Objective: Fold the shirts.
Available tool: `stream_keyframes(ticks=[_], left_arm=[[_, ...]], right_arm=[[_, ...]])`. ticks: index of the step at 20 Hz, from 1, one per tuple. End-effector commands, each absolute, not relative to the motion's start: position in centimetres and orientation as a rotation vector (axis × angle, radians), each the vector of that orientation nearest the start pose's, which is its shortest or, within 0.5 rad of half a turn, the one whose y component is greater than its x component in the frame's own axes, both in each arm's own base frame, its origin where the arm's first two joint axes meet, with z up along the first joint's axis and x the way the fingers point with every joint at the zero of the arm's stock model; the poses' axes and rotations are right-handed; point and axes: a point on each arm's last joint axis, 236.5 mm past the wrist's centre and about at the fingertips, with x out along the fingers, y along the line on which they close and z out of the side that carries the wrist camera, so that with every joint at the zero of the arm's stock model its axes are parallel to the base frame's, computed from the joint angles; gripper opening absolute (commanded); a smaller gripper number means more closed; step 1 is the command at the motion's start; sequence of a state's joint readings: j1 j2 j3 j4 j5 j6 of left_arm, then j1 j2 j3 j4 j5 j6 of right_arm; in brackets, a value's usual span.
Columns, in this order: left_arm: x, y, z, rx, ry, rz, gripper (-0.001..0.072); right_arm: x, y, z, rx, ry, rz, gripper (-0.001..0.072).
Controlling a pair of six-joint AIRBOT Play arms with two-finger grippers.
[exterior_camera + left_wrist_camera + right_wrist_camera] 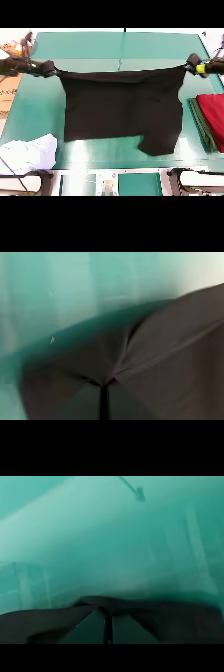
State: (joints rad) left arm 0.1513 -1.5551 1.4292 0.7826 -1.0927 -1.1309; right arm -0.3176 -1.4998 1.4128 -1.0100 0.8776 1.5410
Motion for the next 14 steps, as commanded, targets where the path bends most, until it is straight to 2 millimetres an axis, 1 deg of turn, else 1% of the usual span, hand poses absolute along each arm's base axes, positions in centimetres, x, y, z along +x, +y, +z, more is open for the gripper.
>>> stream_keyframes(ticks=[1, 3, 4, 5, 6, 7, 10, 11, 13, 14], left_arm=[[51.7, -8.0, -1.4, -0.565, 1.019, -0.466, 0.0027], [52.5, -7.6, -2.0, -0.562, 0.999, -0.446, 0.0027], [52.6, -7.5, -2.0, -0.548, 0.992, -0.448, 0.0027], [52.4, -7.6, -1.9, -0.547, 0.998, -0.461, 0.0027], [51.7, -7.9, -1.8, -0.55, 1.023, -0.488, 0.0026], [50.6, -8.6, -1.6, -0.55, 1.06, -0.533, 0.0027], [47.3, -10.3, -1.1, -0.564, 1.171, -0.641, 0.0026], [46.1, -10.5, -1.3, -0.57, 1.225, -0.653, 0.0026], [43.9, -9.9, -2.6, -0.561, 1.347, -0.624, 0.0026], [43.2, -9.7, -3.3, -0.563, 1.386, -0.604, 0.0026]], right_arm=[[54.9, -8.0, -0.5, 0.709, 0.905, -0.076, 0.0017], [55.9, -8.7, -1.5, 0.712, 0.921, -0.074, 0.0017], [55.8, -9.2, -1.7, 0.709, 0.925, -0.077, 0.0017], [55.4, -9.7, -1.7, 0.713, 0.937, -0.08, 0.0017], [54.7, -10.1, -1.8, 0.713, 0.961, -0.074, 0.0016], [53.4, -10.5, -2.1, 0.709, 1.004, -0.065, 0.0015], [49.7, -10.4, -2.6, 0.681, 1.143, -0.001, 0.0014], [48.6, -10.4, -3.0, 0.661, 1.187, 0.001, 0.0014], [46.7, -10.2, -3.9, 0.637, 1.257, -0.005, 0.0014], [46.0, -10.1, -4.4, 0.636, 1.278, -0.007, 0.0014]])
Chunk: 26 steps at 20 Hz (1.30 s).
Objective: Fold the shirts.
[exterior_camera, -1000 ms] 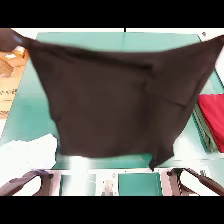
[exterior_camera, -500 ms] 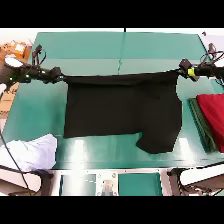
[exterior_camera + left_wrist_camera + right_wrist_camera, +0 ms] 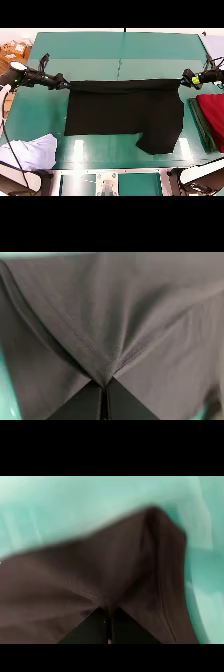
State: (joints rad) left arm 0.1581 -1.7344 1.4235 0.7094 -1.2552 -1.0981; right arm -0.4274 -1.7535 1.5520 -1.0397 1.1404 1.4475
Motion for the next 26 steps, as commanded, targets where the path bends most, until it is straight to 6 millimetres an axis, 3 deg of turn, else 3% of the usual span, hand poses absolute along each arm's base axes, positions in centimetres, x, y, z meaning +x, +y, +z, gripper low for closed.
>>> stream_keyframes(ticks=[1, 5, 8, 13, 20, 21, 22, 25, 26], left_arm=[[42.8, -9.4, -4.0, -0.56, 1.407, -0.583, 0.0026], [43.3, -8.9, -5.7, -0.574, 1.389, -0.529, 0.0026], [42.0, -9.1, -6.8, -0.587, 1.431, -0.524, 0.0026], [41.0, -7.9, -8.1, -0.546, 1.491, -0.468, 0.0026], [41.9, -8.7, -7.3, -0.596, 1.449, -0.488, 0.0034], [42.0, -9.0, -7.0, -0.604, 1.44, -0.5, 0.031], [41.7, -9.2, -6.7, -0.61, 1.445, -0.513, 0.0465], [39.6, -8.5, -5.2, -0.571, 1.561, -0.534, 0.0464], [38.4, -7.6, -4.7, -0.537, 1.633, -0.514, 0.0354]], right_arm=[[45.3, -9.8, -5.0, 0.642, 1.298, -0.008, 0.0015], [43.6, -9.6, -7.3, 0.644, 1.353, -0.03, 0.0014], [42.8, -10.8, -8.1, 0.594, 1.376, -0.071, 0.0015], [43.4, -11.4, -8.1, 0.582, 1.347, -0.088, 0.0015], [43.6, -11.0, -8.1, 0.581, 1.348, -0.08, 0.0019], [43.4, -10.8, -7.8, 0.586, 1.359, -0.071, 0.0099], [43.1, -10.6, -7.3, 0.584, 1.377, -0.059, 0.0147], [40.4, -12.4, -5.1, 0.57, 1.5, -0.127, 0.0202], [38.9, -13.2, -4.4, 0.568, 1.559, -0.166, 0.0202]])
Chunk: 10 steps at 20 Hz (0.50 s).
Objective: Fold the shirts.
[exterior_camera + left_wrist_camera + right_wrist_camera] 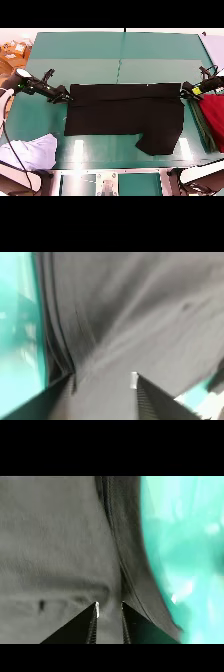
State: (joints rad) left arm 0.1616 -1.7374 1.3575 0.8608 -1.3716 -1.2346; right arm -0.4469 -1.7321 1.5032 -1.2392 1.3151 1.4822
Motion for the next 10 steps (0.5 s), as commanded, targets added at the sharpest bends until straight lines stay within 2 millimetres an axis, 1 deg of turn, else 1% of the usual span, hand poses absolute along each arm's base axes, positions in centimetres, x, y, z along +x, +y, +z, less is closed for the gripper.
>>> stream_keyframes(ticks=[1, 3, 4, 5, 7, 9, 10], left_arm=[[37.2, -6.9, -4.1, -0.513, 1.698, -0.5, 0.0225], [35.3, -6.0, -2.7, -0.47, 1.753, -0.472, 0.0029], [34.7, -5.5, -2.0, -0.449, 1.748, -0.445, 0.0026], [34.0, -5.2, -1.3, -0.437, 1.728, -0.404, 0.0026], [32.1, -4.8, -0.1, -0.42, 1.646, -0.319, 0.0025], [29.7, -5.5, 0.2, -0.415, 1.536, -0.262, 0.0024], [28.3, -6.3, 0.0, -0.408, 1.476, -0.243, 0.0025]], right_arm=[[37.7, -13.6, -3.6, 0.592, 1.58, -0.2, 0.0202], [36.2, -14.1, -1.8, 0.647, 1.542, -0.265, 0.0187], [34.9, -13.9, -0.7, 0.66, 1.526, -0.283, 0.0171], [33.3, -13.7, 0.1, 0.666, 1.514, -0.299, 0.0112], [29.2, -12.9, 1.1, 0.707, 1.498, -0.347, 0.0081], [24.8, -11.5, 0.7, 0.766, 1.494, -0.398, 0.0085], [22.7, -10.4, 0.3, 0.794, 1.502, -0.418, 0.0114]])
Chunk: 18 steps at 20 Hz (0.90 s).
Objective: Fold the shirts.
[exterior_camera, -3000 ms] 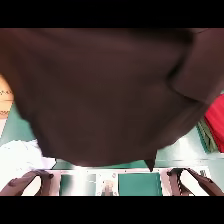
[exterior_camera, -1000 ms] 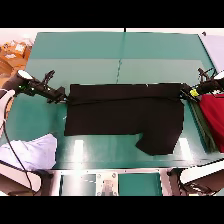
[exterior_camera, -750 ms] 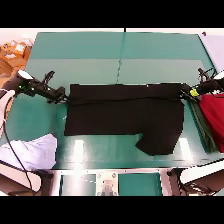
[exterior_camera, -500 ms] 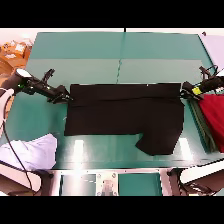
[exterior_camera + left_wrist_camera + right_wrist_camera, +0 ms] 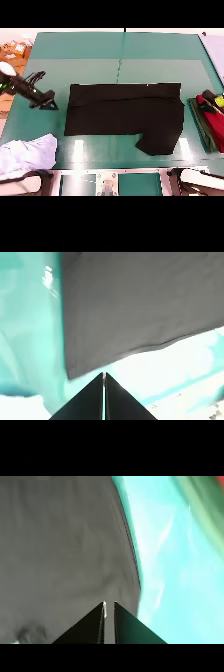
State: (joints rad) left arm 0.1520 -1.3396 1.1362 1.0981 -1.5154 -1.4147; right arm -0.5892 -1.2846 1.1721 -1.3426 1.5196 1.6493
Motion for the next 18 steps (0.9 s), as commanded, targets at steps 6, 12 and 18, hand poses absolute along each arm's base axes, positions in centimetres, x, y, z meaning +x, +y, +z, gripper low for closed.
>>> stream_keyframes(ticks=[6, 12, 18], left_arm=[[19.5, -12.2, -7.4, -0.467, 1.518, -0.187, 0.0506], [23.3, -14.8, -9.8, -0.665, 1.264, -0.092, 0.0506], [26.3, -14.2, -11.2, -0.743, 1.18, -0.006, 0.0469]], right_arm=[[16.5, -5.9, -3.4, 0.863, 1.575, -0.45, 0.0489], [15.3, -3.9, -6.7, 0.949, 1.596, -0.462, 0.0502], [15.1, -0.7, -8.5, 1.076, 1.604, -0.4, 0.0513]])
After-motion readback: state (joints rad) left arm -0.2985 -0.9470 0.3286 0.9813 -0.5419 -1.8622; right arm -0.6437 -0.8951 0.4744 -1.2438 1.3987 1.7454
